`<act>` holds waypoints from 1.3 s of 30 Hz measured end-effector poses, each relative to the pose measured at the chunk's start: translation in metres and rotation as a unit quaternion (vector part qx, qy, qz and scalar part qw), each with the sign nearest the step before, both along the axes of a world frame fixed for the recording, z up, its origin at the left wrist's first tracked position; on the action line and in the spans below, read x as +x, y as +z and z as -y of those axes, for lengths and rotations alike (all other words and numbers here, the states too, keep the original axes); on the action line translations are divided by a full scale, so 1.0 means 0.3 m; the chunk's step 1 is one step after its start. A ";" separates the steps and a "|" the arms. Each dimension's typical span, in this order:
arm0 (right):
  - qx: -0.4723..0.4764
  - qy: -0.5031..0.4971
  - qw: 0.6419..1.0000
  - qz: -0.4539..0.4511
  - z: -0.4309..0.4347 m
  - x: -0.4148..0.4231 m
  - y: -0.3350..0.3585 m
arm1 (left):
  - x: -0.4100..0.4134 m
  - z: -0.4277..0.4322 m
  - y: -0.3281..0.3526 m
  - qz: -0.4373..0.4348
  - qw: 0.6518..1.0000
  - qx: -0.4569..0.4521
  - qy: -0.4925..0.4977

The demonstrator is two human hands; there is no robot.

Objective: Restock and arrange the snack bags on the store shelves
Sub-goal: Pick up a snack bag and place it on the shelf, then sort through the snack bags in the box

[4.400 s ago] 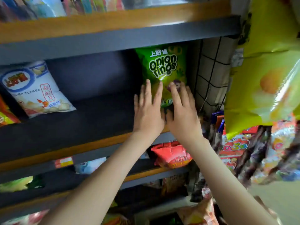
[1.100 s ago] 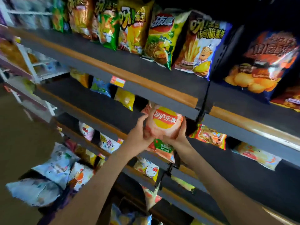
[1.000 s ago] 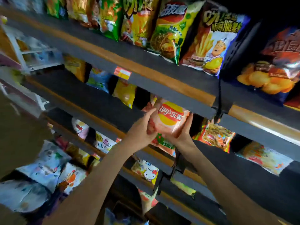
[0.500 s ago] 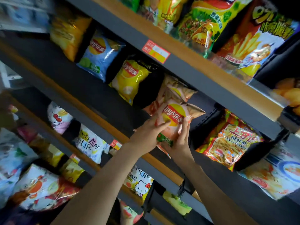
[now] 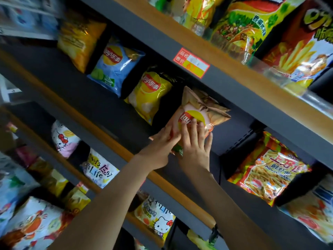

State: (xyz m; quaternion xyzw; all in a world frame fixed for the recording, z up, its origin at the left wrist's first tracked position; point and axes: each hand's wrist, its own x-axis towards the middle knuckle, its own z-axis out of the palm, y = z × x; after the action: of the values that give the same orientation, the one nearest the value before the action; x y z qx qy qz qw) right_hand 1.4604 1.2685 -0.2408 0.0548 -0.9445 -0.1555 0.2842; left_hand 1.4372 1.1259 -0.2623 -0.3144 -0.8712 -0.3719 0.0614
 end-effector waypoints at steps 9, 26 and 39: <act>-0.063 -0.013 0.997 0.044 0.040 0.065 0.029 | 0.102 -0.023 0.029 -0.035 0.989 -0.059 0.134; -0.319 -0.040 0.942 0.090 -0.436 1.120 0.032 | 1.019 -0.506 0.062 0.062 0.981 -0.181 -0.015; -0.390 -0.417 0.780 0.257 -1.527 2.407 -0.192 | 2.041 -1.680 -0.095 0.138 0.910 -0.291 -0.259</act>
State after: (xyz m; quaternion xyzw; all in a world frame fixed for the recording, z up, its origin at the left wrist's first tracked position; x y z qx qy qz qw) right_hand 2.1826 1.7265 -0.2983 -0.4222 -0.8928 0.1429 -0.0643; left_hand 2.0493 1.6300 -0.2909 -0.4786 -0.8285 -0.1443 -0.2526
